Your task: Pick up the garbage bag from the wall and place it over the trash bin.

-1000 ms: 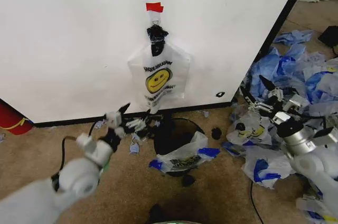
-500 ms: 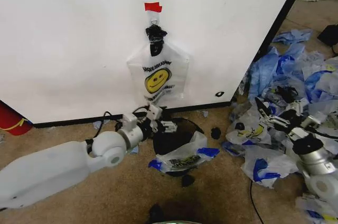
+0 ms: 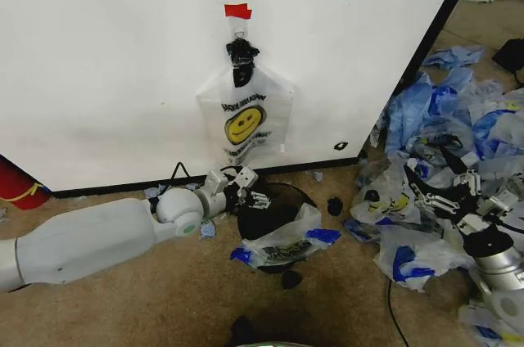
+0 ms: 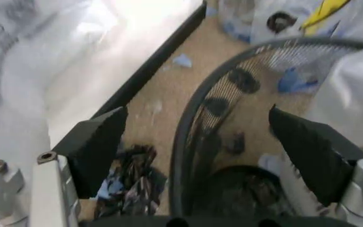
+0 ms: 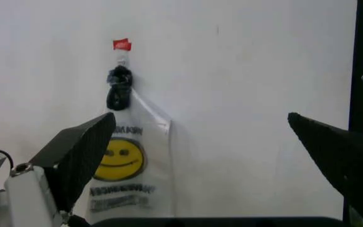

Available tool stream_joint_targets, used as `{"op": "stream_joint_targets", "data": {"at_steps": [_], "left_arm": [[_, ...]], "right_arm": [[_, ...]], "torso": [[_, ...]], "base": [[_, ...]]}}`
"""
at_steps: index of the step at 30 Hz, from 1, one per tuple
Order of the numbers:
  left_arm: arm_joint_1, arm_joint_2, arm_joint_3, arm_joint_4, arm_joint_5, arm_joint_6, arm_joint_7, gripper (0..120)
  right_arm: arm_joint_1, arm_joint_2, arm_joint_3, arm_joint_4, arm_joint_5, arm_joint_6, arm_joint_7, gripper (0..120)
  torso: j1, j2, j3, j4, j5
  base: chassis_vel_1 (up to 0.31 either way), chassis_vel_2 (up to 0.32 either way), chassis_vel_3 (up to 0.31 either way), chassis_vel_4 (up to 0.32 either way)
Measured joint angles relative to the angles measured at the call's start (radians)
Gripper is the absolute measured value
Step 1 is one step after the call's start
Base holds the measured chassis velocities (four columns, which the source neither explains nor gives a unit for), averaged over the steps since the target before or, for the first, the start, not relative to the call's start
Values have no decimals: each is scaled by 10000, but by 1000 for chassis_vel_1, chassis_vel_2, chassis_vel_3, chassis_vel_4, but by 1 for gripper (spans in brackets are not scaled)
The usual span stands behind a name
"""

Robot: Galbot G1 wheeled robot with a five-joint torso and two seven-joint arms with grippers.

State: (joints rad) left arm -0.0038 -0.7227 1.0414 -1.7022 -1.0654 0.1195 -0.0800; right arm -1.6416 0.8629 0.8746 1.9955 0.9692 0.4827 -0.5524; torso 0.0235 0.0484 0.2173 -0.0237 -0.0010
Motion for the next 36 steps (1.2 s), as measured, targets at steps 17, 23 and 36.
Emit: {"op": "stream_joint_targets", "data": {"at_steps": [17, 23, 36], "left_arm": [[-1116, -127, 1091, -229, -298, 1438, -785, 43], [-1275, -204, 1523, -229, -294, 1472, -858, 23], [-1015, 54, 1201, -875, -1027, 2016, -1763, 4]], "right_arm": [[128, 52, -389, -175, -81, 309, -230, 100], [-21, 55, -385, -110, -94, 411, -277, 100], [-15, -24, -497, -160, -46, 498, -349, 100]], "torso": [[0, 1, 0, 1, 1], [0, 2, 0, 2, -2], [-1, 2, -2, 2, 4]], "base": [[0, 0, 0, 0], [0, 0, 0, 0], [0, 0, 0, 0]]}}
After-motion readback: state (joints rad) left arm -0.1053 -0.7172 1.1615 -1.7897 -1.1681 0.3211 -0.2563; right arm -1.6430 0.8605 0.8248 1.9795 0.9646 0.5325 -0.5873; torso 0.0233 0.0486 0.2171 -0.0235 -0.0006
